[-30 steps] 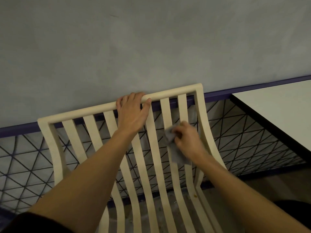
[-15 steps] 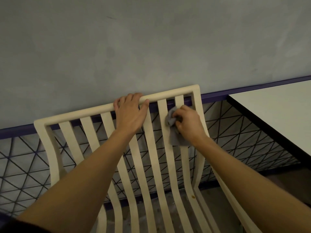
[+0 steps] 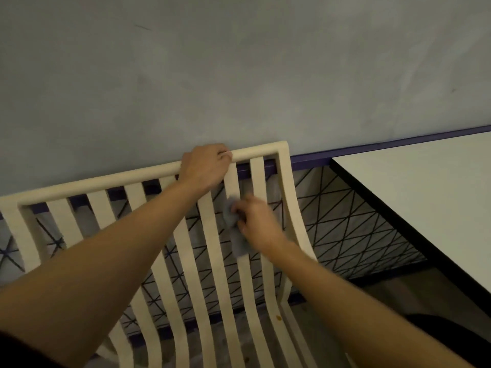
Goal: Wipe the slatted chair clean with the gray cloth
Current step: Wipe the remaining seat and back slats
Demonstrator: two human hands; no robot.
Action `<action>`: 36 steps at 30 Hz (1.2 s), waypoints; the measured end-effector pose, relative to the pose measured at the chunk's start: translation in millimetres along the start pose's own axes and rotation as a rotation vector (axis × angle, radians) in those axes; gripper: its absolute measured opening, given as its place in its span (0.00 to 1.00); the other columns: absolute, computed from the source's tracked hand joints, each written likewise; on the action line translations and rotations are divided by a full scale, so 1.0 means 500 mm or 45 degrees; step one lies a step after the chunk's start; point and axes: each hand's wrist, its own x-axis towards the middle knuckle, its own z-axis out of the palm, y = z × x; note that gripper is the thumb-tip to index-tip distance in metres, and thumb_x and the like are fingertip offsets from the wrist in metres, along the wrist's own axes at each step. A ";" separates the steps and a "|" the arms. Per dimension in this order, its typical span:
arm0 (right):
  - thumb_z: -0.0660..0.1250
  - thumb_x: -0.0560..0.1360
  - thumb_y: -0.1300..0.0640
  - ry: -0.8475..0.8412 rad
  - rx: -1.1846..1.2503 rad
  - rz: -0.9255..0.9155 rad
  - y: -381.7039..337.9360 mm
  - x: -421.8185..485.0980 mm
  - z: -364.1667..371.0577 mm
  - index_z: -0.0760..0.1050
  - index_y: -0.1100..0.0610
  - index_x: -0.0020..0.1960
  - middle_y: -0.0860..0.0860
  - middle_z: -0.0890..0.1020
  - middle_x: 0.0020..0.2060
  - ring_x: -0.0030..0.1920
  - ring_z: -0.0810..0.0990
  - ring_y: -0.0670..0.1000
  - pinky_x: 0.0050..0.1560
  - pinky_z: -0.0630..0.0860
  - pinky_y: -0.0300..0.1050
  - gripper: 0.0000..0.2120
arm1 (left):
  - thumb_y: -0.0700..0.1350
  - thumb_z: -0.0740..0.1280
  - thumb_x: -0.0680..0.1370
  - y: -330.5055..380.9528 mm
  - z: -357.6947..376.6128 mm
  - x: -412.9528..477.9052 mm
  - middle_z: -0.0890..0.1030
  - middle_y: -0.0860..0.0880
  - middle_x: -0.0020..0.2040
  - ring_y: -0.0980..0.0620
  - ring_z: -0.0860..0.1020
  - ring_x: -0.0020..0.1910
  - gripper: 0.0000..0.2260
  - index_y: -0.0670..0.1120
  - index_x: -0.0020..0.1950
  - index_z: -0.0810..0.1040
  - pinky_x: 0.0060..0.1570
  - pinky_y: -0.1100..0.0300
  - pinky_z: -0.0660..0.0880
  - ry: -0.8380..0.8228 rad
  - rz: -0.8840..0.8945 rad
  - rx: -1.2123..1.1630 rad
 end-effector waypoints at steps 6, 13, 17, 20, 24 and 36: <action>0.64 0.73 0.67 -0.095 0.099 0.124 0.017 -0.054 -0.022 0.80 0.57 0.52 0.51 0.76 0.49 0.49 0.77 0.53 0.52 0.76 0.46 0.12 | 0.56 0.54 0.81 0.021 0.042 -0.013 0.80 0.52 0.50 0.47 0.74 0.54 0.15 0.57 0.60 0.77 0.56 0.49 0.60 0.149 0.026 0.052; 0.66 0.70 0.67 0.319 -0.074 -0.116 -0.021 0.131 -0.176 0.79 0.57 0.47 0.53 0.75 0.44 0.43 0.77 0.55 0.43 0.77 0.54 0.10 | 0.56 0.49 0.82 0.029 0.031 -0.008 0.80 0.52 0.55 0.47 0.72 0.58 0.17 0.59 0.57 0.78 0.53 0.52 0.57 0.093 -0.036 0.001; 0.66 0.70 0.65 0.225 -0.215 -0.155 -0.004 0.120 -0.130 0.80 0.57 0.47 0.53 0.76 0.44 0.41 0.77 0.58 0.39 0.76 0.54 0.09 | 0.57 0.48 0.83 0.036 0.027 -0.011 0.80 0.51 0.57 0.47 0.71 0.60 0.19 0.58 0.59 0.78 0.57 0.51 0.57 0.068 -0.055 -0.030; 0.67 0.70 0.66 0.216 -0.190 -0.104 0.010 0.092 -0.093 0.80 0.58 0.48 0.53 0.77 0.46 0.43 0.78 0.58 0.41 0.77 0.54 0.09 | 0.58 0.48 0.83 0.035 0.027 -0.010 0.78 0.50 0.59 0.47 0.71 0.61 0.20 0.56 0.63 0.76 0.60 0.50 0.58 0.030 -0.067 -0.016; 0.69 0.69 0.66 0.055 -0.182 -0.075 0.026 0.032 -0.062 0.80 0.57 0.45 0.50 0.75 0.43 0.43 0.77 0.54 0.43 0.77 0.53 0.07 | 0.58 0.49 0.82 0.034 0.025 -0.012 0.78 0.51 0.58 0.48 0.71 0.60 0.19 0.57 0.64 0.76 0.59 0.51 0.58 0.028 -0.055 -0.017; 0.70 0.70 0.60 0.347 -0.228 -0.068 0.023 0.070 -0.104 0.75 0.55 0.47 0.50 0.73 0.44 0.41 0.76 0.53 0.38 0.75 0.50 0.07 | 0.59 0.48 0.81 0.030 0.030 -0.010 0.78 0.53 0.59 0.48 0.71 0.60 0.20 0.57 0.62 0.76 0.59 0.49 0.59 0.029 -0.049 0.018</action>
